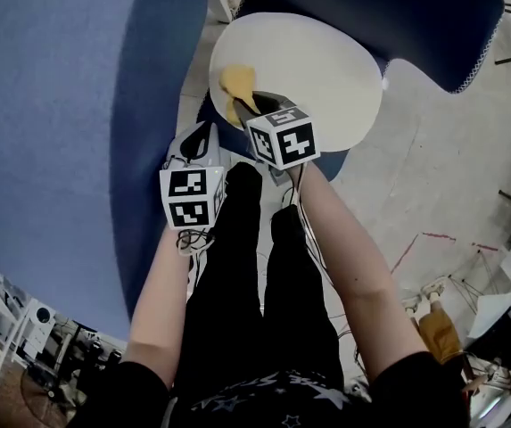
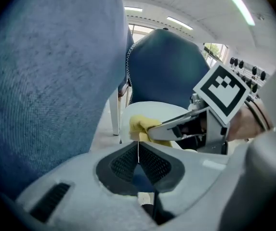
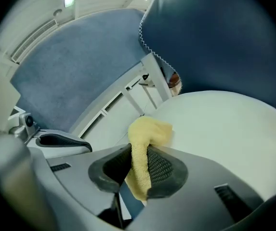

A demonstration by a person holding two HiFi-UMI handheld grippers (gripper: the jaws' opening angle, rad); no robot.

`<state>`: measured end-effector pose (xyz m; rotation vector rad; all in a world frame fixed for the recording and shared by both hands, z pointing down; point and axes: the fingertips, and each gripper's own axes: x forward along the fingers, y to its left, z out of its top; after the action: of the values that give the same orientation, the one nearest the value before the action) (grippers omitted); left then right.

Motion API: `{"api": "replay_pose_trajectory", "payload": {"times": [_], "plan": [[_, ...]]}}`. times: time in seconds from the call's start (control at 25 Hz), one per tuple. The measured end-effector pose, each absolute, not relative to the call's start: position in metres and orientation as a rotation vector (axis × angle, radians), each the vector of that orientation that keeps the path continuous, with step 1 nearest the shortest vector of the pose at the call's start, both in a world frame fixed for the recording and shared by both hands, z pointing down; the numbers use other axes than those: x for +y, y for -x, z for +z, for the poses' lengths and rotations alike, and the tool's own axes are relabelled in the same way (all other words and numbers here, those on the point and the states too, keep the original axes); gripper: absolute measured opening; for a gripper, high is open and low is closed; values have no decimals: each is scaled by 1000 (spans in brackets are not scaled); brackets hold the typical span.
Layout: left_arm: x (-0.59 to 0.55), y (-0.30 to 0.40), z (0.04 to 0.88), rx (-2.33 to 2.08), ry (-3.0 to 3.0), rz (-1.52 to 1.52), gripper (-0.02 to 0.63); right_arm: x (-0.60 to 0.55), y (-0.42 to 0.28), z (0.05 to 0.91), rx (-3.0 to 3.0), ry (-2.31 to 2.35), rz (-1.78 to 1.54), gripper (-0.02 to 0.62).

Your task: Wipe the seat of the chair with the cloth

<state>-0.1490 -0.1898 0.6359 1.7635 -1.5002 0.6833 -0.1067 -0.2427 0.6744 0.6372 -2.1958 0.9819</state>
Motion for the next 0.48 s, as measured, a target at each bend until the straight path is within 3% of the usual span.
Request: {"api": "replay_pose_trajectory", "payload": {"times": [0.28,0.48], "plan": [[-189,163,649,-1490,-1750,688,21,-235,128,700,-2165,-604,1007,86],[-192,156,647,-1470,-1774,707,21,-233,103,702,-2136,-664,990,86]]}}
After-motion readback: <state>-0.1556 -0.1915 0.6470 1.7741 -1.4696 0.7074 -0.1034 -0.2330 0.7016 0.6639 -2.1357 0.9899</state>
